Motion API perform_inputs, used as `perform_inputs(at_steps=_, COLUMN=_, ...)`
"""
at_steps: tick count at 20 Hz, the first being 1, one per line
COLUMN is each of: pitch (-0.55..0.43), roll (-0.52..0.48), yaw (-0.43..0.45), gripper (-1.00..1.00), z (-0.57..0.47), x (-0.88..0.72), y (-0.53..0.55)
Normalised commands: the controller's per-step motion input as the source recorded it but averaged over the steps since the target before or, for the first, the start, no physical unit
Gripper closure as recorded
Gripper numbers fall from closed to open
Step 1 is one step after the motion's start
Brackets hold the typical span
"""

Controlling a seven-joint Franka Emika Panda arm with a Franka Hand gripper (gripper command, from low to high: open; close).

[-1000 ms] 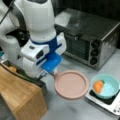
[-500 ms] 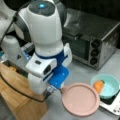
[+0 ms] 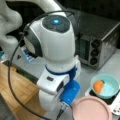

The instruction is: Pick up the pan. Place the pan on the table. Pick up the bowl. Place the bowl on the stove.

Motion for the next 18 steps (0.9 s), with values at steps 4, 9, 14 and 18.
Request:
perform_inputs(at_steps=4, pitch=0.008, roll=0.034, yaw=-0.035, gripper=1.0, z=-0.29, x=0.38, y=0.06)
perform_inputs(at_steps=9, pitch=-0.016, roll=0.027, yaw=-0.09, gripper=1.0, z=-0.32, x=0.22, y=0.15)
perform_inputs(at_steps=14, pitch=-0.033, roll=0.041, yaw=-0.132, gripper=1.0, z=-0.14, x=0.07, y=0.15)
perform_inputs(at_steps=18, pitch=-0.088, roll=0.048, yaw=-0.148, gripper=1.0, z=-0.07, x=-0.02, y=0.11)
